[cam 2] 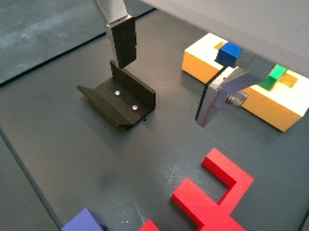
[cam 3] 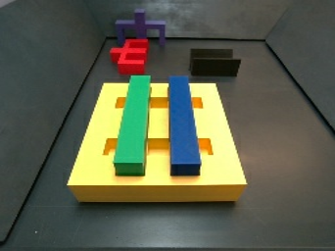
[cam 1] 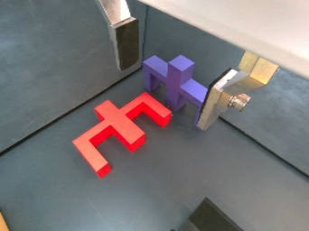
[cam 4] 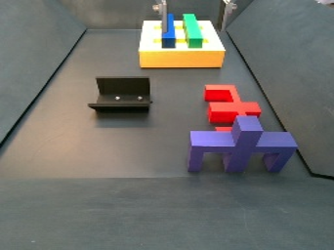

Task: Pick up the purple object. Move up. Move to above the board. Insert the purple object.
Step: Pick up the purple object.

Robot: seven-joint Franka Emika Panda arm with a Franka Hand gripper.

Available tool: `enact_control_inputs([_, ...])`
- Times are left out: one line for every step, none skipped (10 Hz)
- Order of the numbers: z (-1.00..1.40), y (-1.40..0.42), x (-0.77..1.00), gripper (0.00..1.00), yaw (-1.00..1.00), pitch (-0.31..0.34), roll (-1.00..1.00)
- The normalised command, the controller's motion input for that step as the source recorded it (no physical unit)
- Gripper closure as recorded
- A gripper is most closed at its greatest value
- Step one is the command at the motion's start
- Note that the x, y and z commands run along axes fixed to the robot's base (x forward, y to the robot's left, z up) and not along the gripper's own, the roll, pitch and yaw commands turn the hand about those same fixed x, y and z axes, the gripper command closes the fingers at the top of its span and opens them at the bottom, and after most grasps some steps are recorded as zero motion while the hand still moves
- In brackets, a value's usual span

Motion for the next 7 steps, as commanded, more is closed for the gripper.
enact_control_inputs([0.0, 0.17, 0.0, 0.0, 0.0, 0.0, -0.02])
enact_control_inputs([-0.04, 0.89, -0.21, 0.0, 0.0, -0.051, -0.19])
enact_control_inputs([-0.12, 0.91, -0.07, 0.0, 0.0, -0.036, -0.17])
enact_control_inputs([-0.1, 0.91, 0.0, 0.0, 0.0, -0.016, -0.16])
enact_control_inputs([-0.14, 0.89, 0.0, 0.0, -0.01, 0.0, -0.14])
enact_control_inputs([-0.15, 0.88, 0.0, 0.0, -0.05, 0.0, -0.11])
enact_control_inputs([-0.15, 0.87, 0.0, 0.0, -0.09, 0.0, -0.06])
